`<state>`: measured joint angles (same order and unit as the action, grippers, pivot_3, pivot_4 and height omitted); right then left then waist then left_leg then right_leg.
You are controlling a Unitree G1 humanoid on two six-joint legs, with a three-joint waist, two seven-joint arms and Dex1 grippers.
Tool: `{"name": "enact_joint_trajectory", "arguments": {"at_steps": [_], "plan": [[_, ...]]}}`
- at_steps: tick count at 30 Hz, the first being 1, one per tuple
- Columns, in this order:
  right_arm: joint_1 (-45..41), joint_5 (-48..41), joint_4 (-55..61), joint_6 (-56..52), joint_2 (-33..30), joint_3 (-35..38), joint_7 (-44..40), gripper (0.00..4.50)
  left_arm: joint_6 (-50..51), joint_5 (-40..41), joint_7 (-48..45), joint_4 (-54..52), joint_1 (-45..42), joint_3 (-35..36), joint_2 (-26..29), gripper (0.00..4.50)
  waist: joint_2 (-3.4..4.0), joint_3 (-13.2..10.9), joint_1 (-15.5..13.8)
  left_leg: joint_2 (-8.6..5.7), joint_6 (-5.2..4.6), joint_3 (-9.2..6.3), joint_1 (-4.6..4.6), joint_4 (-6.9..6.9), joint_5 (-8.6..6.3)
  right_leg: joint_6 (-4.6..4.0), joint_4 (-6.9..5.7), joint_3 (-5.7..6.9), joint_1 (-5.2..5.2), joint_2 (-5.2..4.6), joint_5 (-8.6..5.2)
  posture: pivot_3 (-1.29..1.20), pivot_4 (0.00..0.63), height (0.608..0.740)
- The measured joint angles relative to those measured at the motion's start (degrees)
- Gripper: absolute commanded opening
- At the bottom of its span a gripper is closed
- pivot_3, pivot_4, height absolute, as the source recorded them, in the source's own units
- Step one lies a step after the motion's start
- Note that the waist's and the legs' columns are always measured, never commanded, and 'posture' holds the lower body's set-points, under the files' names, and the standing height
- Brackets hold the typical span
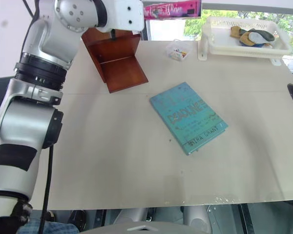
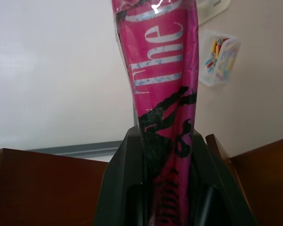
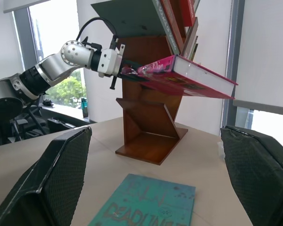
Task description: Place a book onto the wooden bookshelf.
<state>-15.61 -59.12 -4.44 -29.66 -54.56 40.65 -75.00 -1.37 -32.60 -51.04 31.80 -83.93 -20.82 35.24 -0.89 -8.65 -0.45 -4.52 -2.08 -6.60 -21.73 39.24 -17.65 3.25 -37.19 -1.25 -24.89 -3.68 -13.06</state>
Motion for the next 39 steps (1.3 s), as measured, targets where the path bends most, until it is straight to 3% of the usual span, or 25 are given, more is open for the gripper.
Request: {"name": "enact_joint_trajectory", "arguments": {"at_steps": [11,21,22,24,26,27,29,31,39], "plan": [[-11.04,5.11,-9.0,0.97,-1.24,-6.55,-3.58,4.5,12.61,-4.16,-5.82,-8.18,5.26,-0.02,6.52,0.38,0.02,0.01,1.1,-0.22,0.0,-0.01,-0.14,0.04,0.0,0.0,-0.55,0.03,-0.35,-0.29,0.0,0.0,0.15,0.74],[-14.05,6.88,-11.38,1.16,-1.16,-7.93,-5.45,4.5,15.02,-6.23,-6.62,-9.24,7.67,-0.08,8.94,0.38,0.03,0.01,1.14,-0.24,0.0,-0.07,-0.18,0.06,0.0,-0.01,-0.63,0.07,-0.41,-0.37,0.0,0.0,0.15,0.74],[-14.22,6.92,-11.49,1.16,-1.16,-8.16,-5.73,4.5,15.15,-6.23,-6.66,-9.24,7.67,-0.08,8.95,1.17,0.02,0.01,1.17,-0.24,0.0,-0.06,-0.18,0.06,0.0,0.0,-0.65,0.06,-0.41,-0.38,0.0,0.0,0.15,0.74],[-14.31,6.94,-11.75,1.15,-1.15,-8.28,-5.97,4.5,15.3,-6.21,-6.68,-9.24,7.68,-0.08,8.95,1.68,0.02,0.01,1.19,-0.24,0.0,-0.05,-0.18,0.07,0.0,-0.01,-0.65,0.05,-0.41,-0.38,0.0,0.0,0.15,0.74],[-14.39,6.97,-11.9,1.12,-1.15,-8.29,-6.12,4.5,15.83,-6.25,-6.69,-9.24,7.82,-0.08,9.1,2.67,0.03,0.01,1.2,-0.24,0.0,-0.04,-0.18,0.07,0.0,-0.01,-0.65,0.04,-0.42,-0.38,0.0,0.0,0.15,0.74],[-14.44,7.0,-11.9,1.11,-1.16,-8.3,-6.21,4.5,15.91,-6.28,-6.64,-9.24,7.95,-0.08,9.17,2.92,0.03,0.01,1.19,-0.23,0.0,-0.05,-0.18,0.07,0.0,-0.01,-0.66,0.04,-0.42,-0.38,0.0,0.0,0.15,0.74],[-14.5,7.1,-11.91,1.1,-1.16,-8.31,-6.58,4.5,15.82,-6.61,-5.9,-9.24,8.5,-0.07,9.23,3.99,0.03,0.02,1.17,-0.24,0.0,-0.05,-0.18,0.07,0.0,0.0,-0.67,0.04,-0.42,-0.38,0.0,0.0,0.15,0.74],[-14.5,7.16,-11.91,1.05,-1.16,-8.33,-6.8,4.5,15.79,-6.66,-5.14,-9.25,8.99,-0.07,9.23,4.42,0.03,0.02,1.16,-0.24,0.0,-0.05,-0.18,0.08,0.0,0.0,-0.67,0.04,-0.42,-0.38,0.0,0.0,0.15,0.74],[-14.87,7.45,-12.69,1.0,-1.15,-8.52,-7.05,4.5,15.87,-6.68,-3.46,-10.96,9.83,0.03,9.64,4.42,0.03,0.02,1.13,-0.24,0.0,-0.05,-0.18,0.09,0.0,-0.01,-0.68,0.05,-0.42,-0.42,0.0,0.0,0.15,0.74]]}}
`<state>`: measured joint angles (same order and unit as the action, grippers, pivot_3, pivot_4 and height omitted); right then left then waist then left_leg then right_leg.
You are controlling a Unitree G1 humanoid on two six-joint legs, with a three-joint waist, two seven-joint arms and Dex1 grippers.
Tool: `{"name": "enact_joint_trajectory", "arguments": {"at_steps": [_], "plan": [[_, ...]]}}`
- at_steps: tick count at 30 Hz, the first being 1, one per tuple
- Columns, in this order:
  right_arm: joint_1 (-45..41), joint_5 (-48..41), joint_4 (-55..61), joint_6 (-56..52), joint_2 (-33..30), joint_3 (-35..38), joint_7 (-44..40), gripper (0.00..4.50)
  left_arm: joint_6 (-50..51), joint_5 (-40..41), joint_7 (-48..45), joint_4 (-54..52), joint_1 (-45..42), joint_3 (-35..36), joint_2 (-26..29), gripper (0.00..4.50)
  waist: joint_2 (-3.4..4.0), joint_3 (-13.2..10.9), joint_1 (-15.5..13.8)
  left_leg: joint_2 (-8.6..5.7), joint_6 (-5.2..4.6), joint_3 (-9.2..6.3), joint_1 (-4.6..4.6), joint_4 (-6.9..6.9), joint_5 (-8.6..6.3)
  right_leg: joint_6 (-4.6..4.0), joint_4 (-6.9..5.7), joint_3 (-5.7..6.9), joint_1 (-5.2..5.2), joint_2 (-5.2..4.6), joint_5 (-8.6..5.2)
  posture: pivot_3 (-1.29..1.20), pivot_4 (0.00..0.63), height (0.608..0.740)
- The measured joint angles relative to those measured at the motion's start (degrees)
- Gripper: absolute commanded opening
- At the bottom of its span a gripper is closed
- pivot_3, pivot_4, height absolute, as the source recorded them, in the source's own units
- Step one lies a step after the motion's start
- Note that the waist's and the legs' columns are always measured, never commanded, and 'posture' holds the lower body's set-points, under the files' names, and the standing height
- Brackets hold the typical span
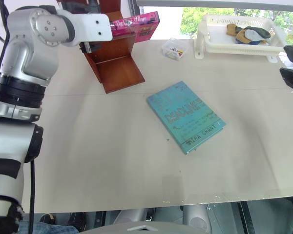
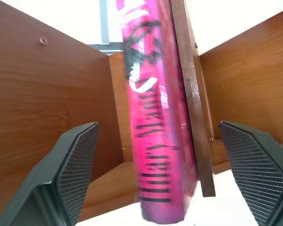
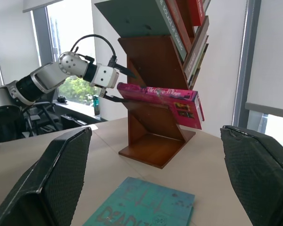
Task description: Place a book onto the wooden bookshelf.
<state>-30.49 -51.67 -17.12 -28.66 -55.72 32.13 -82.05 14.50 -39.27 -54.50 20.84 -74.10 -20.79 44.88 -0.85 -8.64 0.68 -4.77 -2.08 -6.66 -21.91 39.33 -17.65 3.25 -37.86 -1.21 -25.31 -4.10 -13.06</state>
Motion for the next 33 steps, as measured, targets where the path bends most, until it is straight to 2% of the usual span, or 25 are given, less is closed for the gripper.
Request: {"name": "enact_joint_trajectory", "arguments": {"at_steps": [5,10,13,16,20,23,27,30,33], "plan": [[-0.63,0.52,-0.93,0.06,0.0,-0.17,-0.03,4.5,-1.32,1.35,-0.03,0.01,0.01,0.79,1.52,4.42,0.0,0.0,0.06,0.01,0.0,0.01,0.0,0.0,0.0,0.0,-0.01,-0.01,-0.02,-0.02,0.0,0.0,0.15,0.74],[1.16,0.81,-1.48,0.16,-0.09,0.62,-0.37,4.5,-4.54,8.14,1.36,-0.2,0.93,7.26,3.23,4.42,0.01,0.01,0.06,0.01,0.0,-0.01,-0.01,0.0,0.0,0.0,-0.03,-0.01,-0.06,-0.06,0.0,0.0,0.15,0.74],[3.89,1.4,-1.83,0.28,-0.28,2.12,-0.36,4.5,-5.79,15.21,2.99,-5.5,6.89,13.97,2.72,4.42,0.08,0.05,-0.09,0.0,0.0,-0.03,-0.02,0.02,0.0,0.0,-0.05,-0.01,-0.05,-0.12,0.0,0.0,0.15,0.74],[6.08,2.16,-1.68,0.56,-0.97,3.19,0.01,4.5,-5.18,23.45,2.51,-12.0,13.4,18.22,-1.04,4.42,0.07,0.05,-0.33,0.0,0.0,-0.1,-0.1,0.17,0.0,-0.01,-0.04,0.07,-0.03,-0.13,0.0,0.0,0.15,0.74],[12.16,2.64,0.18,0.68,-1.3,6.49,0.25,4.5,-5.94,32.11,0.7,-19.73,25.89,23.42,-0.04,4.42,0.15,0.1,0.18,0.04,0.01,0.04,0.03,0.02,0.0,-0.01,-0.02,-0.1,-0.04,-0.08,0.01,0.0,0.15,0.74],[18.74,5.02,1.69,2.69,-1.09,7.92,1.07,4.5,5.85,44.88,-3.9,-30.27,42.97,30.25,-0.64,4.42,0.45,0.31,0.66,0.06,-0.01,0.11,0.14,-0.06,-0.01,-0.01,-0.03,-0.29,-0.05,-0.05,0.0,0.0,0.15,0.74],[24.1,12.0,-0.27,9.89,-0.03,8.32,5.22,4.5,18.75,55.21,-5.89,-37.72,63.56,35.89,-1.66,4.42,0.44,0.31,0.56,0.08,0.0,0.11,0.24,0.01,0.0,-0.02,0.11,-0.32,0.15,-0.02,0.0,0.0,0.15,0.74],[28.64,16.57,-4.35,15.21,1.88,8.25,6.99,4.5,23.15,59.7,-3.94,-42.03,74.49,40.0,-3.7,4.42,0.4,0.32,-0.35,0.12,0.0,0.04,0.56,-0.01,-0.01,-0.02,0.31,-0.36,0.6,-0.03,0.0,0.0,0.15,0.74],[30.56,17.92,-5.18,16.2,2.93,7.03,7.34,4.5,23.29,60.6,-2.48,-44.01,79.6,40.76,-4.08,4.42,0.62,0.31,-1.01,0.13,-0.26,0.07,1.48,-0.23,-0.18,-0.04,0.45,-0.41,1.46,-0.05,-0.02,0.0,0.15,0.74]]}}
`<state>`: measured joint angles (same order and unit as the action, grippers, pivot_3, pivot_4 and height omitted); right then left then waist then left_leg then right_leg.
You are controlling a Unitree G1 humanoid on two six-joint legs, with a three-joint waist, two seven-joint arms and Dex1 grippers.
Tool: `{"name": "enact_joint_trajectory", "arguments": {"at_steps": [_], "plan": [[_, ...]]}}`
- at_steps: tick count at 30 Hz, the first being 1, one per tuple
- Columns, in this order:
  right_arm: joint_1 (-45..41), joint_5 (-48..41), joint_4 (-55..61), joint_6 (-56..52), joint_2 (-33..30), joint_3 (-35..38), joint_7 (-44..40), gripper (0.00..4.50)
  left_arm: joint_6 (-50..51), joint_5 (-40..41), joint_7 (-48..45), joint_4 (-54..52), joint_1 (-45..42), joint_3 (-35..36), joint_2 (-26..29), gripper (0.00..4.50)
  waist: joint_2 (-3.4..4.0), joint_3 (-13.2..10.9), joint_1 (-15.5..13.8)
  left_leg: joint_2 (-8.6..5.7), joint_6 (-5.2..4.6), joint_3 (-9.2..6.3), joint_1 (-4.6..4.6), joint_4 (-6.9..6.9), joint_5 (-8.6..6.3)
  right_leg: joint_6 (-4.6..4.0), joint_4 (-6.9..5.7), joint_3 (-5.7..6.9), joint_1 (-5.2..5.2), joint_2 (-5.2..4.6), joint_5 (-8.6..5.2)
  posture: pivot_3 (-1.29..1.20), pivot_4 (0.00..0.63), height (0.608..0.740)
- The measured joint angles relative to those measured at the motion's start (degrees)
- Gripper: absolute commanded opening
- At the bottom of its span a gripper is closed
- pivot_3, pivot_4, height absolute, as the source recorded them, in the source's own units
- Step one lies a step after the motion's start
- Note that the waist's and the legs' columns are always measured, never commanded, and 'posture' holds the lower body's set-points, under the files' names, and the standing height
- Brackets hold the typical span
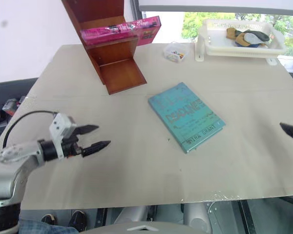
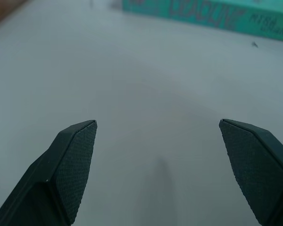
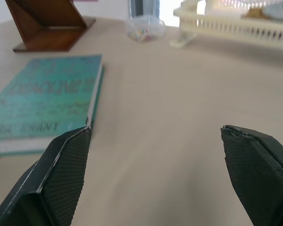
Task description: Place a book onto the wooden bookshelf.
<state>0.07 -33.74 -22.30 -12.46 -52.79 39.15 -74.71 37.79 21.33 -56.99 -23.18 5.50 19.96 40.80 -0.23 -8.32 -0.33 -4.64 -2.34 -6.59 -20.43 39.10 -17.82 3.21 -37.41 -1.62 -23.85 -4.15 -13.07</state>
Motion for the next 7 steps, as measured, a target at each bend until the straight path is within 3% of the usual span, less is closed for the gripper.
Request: {"name": "enact_joint_trajectory", "arguments": {"at_steps": [7], "plan": [[5.31,3.42,0.66,1.92,-0.1,-2.95,-0.55,4.5,-5.15,0.41,3.82,6.0,2.59,0.23,-3.24,4.42,0.17,0.09,-0.45,0.15,0.0,0.01,0.59,-0.29,0.0,-0.02,0.25,0.04,0.55,0.11,-0.01,0.0,0.15,0.74]]}}
